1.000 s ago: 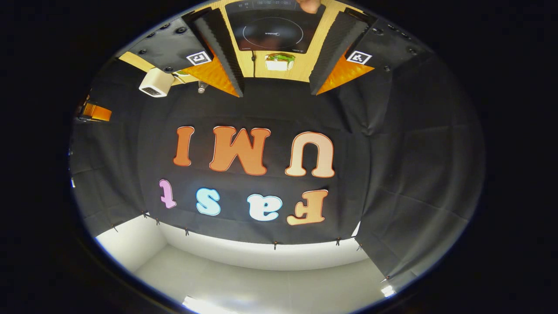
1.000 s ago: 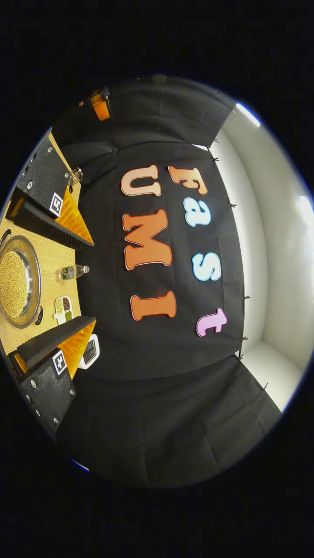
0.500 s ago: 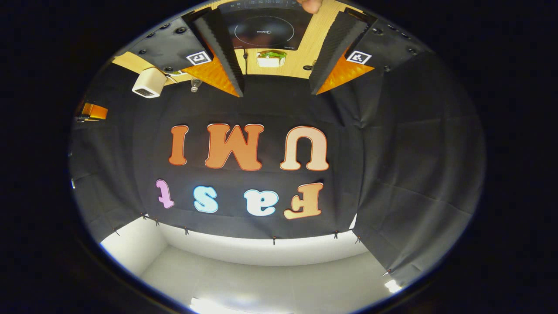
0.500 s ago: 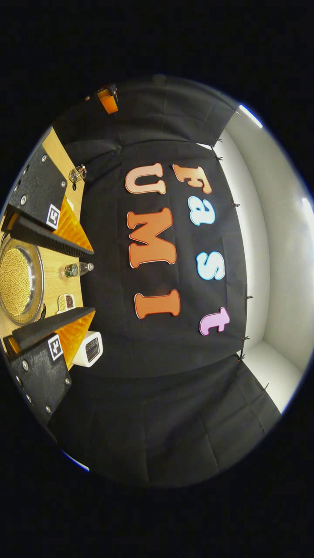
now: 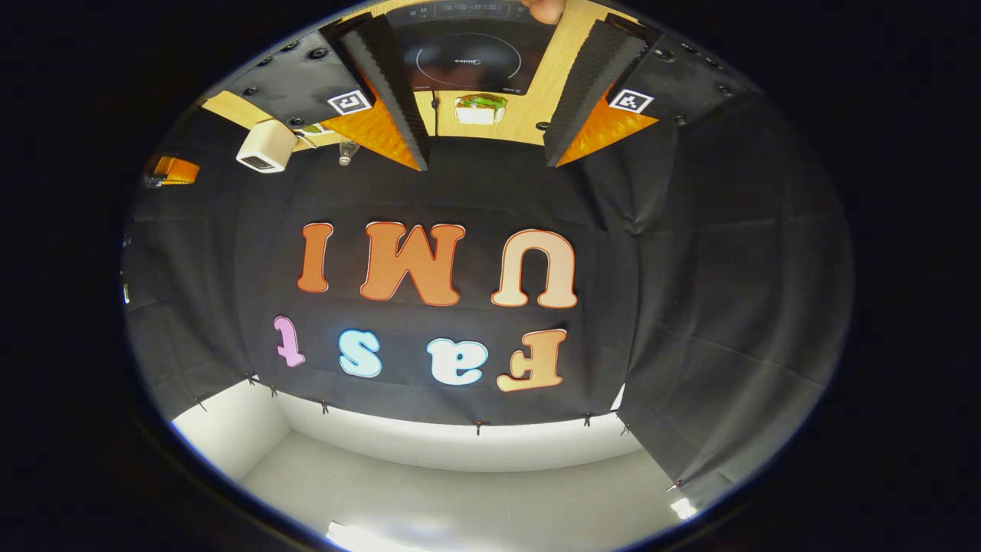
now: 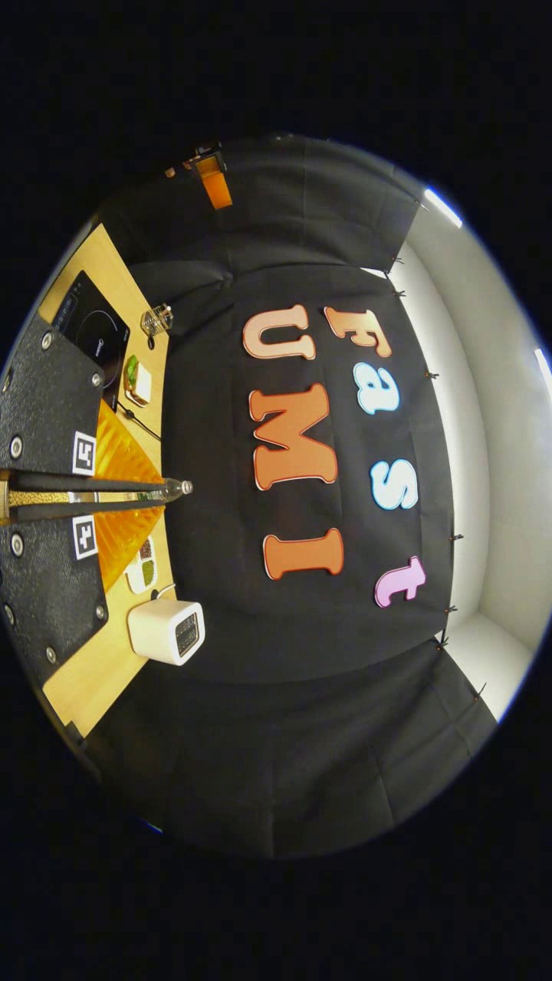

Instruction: First push the handle of the pot to place it horizontally, then grasp the pot with both hands and set it on the induction cooktop.

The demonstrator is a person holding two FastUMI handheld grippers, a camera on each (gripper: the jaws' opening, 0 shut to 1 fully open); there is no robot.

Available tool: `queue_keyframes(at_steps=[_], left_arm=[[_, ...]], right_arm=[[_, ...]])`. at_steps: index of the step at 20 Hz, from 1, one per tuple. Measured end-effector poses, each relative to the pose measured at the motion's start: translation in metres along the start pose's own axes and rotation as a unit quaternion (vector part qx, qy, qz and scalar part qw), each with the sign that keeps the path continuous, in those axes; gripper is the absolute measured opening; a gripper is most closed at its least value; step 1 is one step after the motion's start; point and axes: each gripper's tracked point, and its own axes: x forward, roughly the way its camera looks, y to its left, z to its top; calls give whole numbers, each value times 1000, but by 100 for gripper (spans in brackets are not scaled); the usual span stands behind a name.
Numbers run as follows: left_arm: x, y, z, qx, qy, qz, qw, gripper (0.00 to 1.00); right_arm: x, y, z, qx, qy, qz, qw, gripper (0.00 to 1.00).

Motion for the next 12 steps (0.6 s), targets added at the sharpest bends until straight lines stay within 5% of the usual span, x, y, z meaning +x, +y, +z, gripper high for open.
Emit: queue_keyframes(at_steps=[12], left_arm=[[0,2,-14,4,11,0,1000,97]], right_arm=[[-16,30,-115,-24,102,52,993,0]])
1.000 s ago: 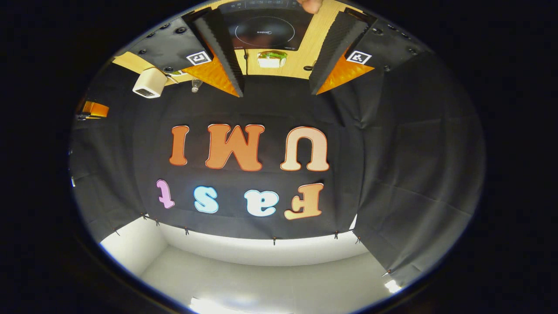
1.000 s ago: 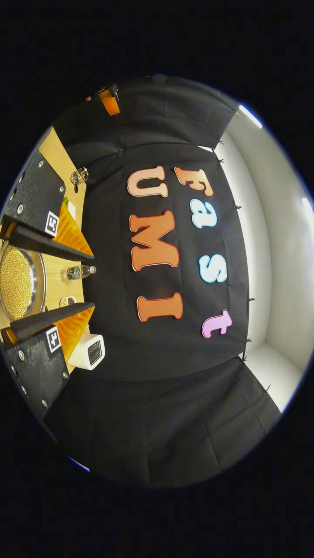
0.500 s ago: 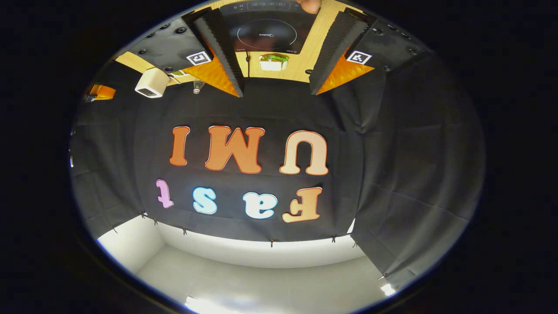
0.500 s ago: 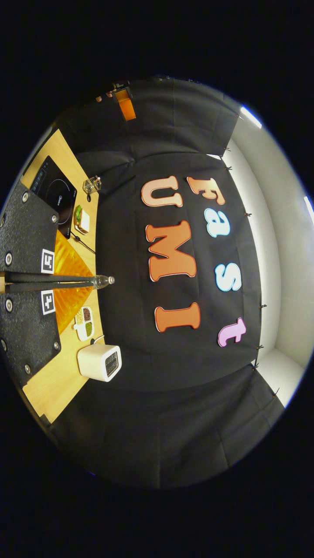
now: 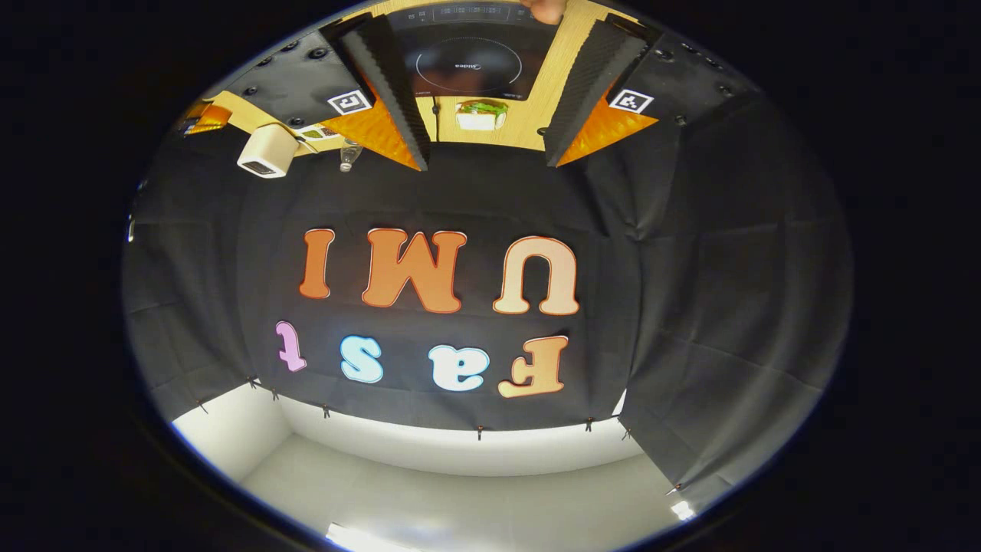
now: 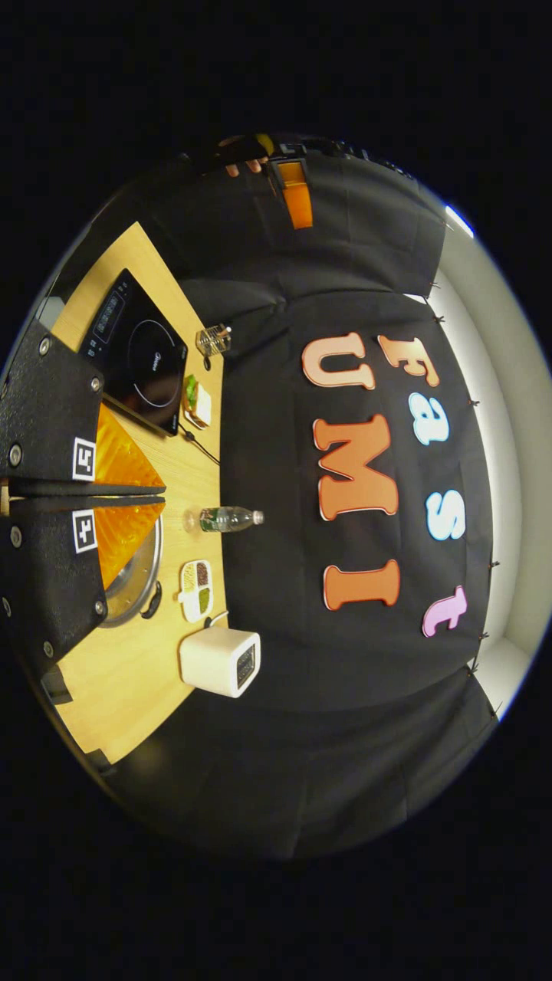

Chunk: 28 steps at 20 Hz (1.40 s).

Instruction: First push the handle of the pot to place it horizontally, then grasp the pot with both hands and set it on the induction cooktop.

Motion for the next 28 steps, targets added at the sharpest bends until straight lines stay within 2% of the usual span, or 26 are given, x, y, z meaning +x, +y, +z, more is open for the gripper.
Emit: queue_keyframes(at_steps=[8,15,22,28], left_arm=[[-1,-2,-8,4,5,0,1000,97],[-3,-8,-18,6,11,-9,1000,97],[-2,-5,-28,8,22,-6,1000,97],[-1,5,-33,7,27,4,1000,97]], right_arm=[[-9,25,-92,-2,96,50,994,0],[-23,41,-158,1,167,73,983,0],[-12,65,-181,3,199,91,976,0],[4,72,-180,33,199,84,976,0]])
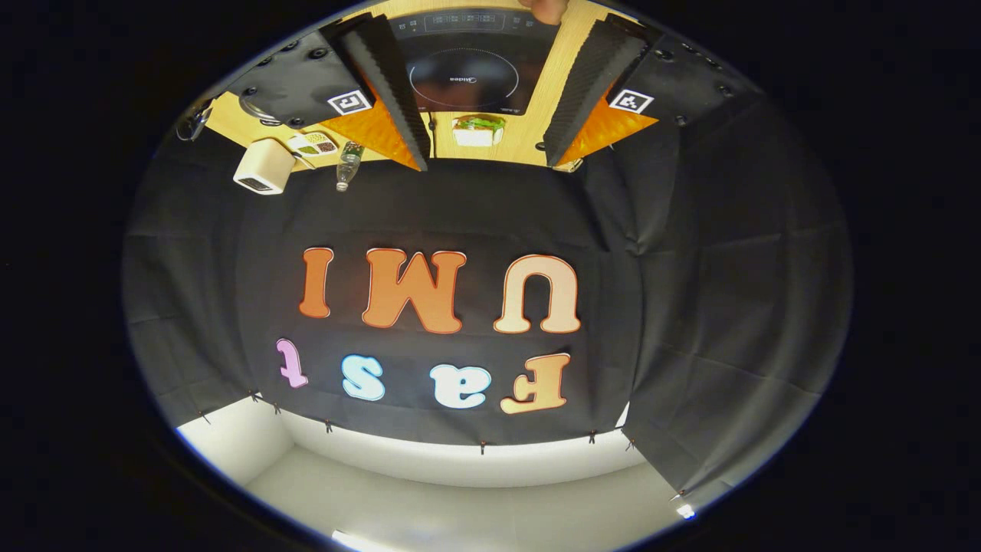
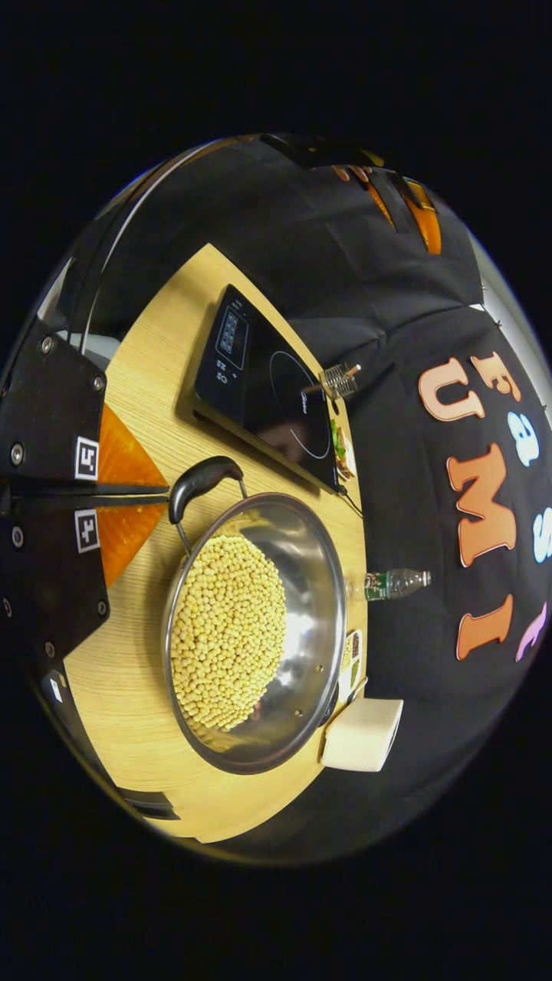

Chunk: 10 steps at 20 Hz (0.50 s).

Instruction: First push the handle of the pot to place it horizontally, then grasp the pot with both hands and set it on the induction cooktop.

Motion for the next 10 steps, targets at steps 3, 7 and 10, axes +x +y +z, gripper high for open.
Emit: queue_keyframes(at_steps=[3,7,10], left_arm=[[0,7,1,2,-1,11,1000,97],[2,12,-2,1,2,14,1000,97],[3,12,-3,0,3,13,1000,97]], right_arm=[[4,7,5,41,-5,16,999,0],[4,8,5,52,-7,14,999,0],[10,6,12,59,-10,6,998,0]])
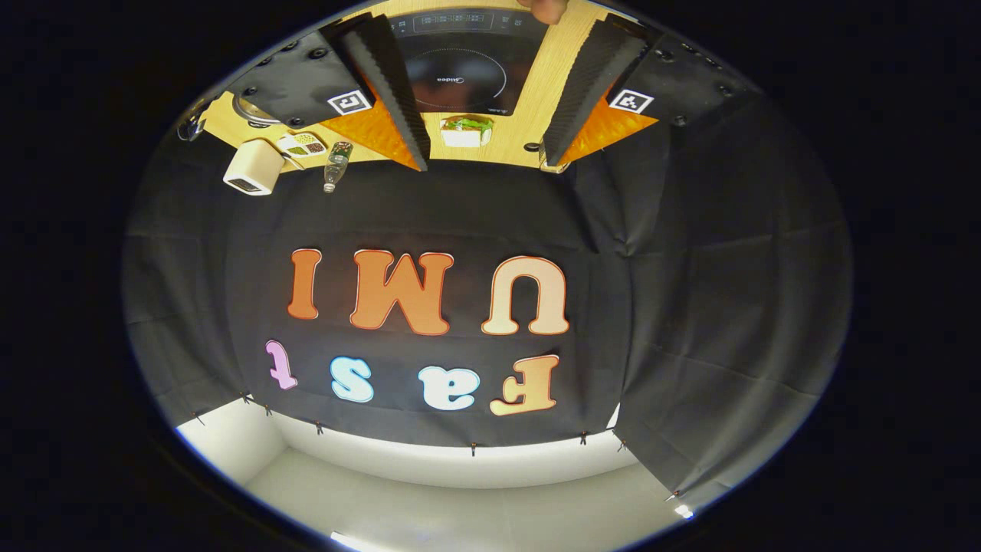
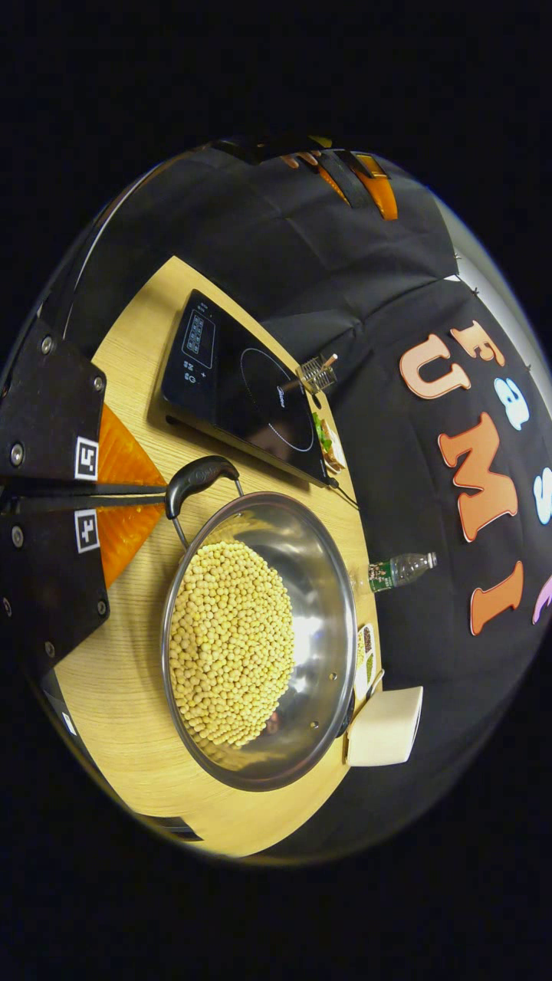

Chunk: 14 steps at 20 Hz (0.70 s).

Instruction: First push the handle of the pot to place it horizontally, then grasp the pot with both hands and set it on the induction cooktop.

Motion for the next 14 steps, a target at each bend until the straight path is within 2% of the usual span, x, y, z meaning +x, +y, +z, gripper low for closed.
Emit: queue_keyframes(at_steps=[4,6,9,12,14], left_arm=[[2,2,0,0,-2,1,1000,97],[3,3,0,1,-2,1,1000,97],[5,3,-2,0,0,1,1000,97],[8,4,-2,0,3,3,1000,97],[9,4,-3,1,3,3,1000,97]], right_arm=[[11,-4,12,4,-7,-14,1000,0],[6,-17,30,-4,-36,-38,999,0],[9,-12,28,-1,-21,-23,1000,0],[20,-31,20,-10,-10,-54,998,0],[23,-29,20,11,-5,-44,999,0]])
